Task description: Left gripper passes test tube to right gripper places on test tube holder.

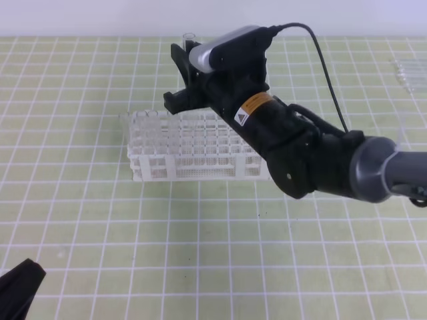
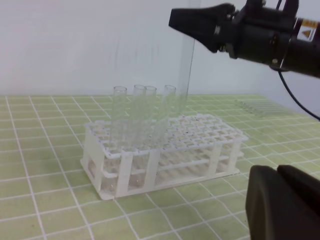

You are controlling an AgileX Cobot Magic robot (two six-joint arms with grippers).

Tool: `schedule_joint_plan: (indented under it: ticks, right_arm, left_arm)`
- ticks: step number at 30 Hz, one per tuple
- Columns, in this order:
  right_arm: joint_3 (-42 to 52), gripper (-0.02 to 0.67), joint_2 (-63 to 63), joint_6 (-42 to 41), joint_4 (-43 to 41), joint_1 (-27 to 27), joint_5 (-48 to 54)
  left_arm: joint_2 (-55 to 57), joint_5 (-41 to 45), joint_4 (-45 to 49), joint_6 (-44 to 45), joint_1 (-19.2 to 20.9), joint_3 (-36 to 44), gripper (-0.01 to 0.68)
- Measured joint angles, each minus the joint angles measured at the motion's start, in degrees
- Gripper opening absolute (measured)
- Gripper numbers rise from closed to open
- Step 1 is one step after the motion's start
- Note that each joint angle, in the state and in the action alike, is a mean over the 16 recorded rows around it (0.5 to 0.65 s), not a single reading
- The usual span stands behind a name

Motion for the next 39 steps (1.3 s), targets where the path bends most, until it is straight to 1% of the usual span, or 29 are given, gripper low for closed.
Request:
schedule_joint_plan:
  ticks: [10,39]
  right_arm:
    - [-0.9,0.009,3.5,2.3,-0.4,-0.5,-2.2]
    - [-0.9,0.009,6.9,2.9,-2.4,-0.5,-6.1]
  left_arm:
    - [-0.1,0.0,-0.2,-0.1,0.0,-0.1,0.000]
    - [0.0,0.3,0.2,-0.3,0.0,0.1,0.000]
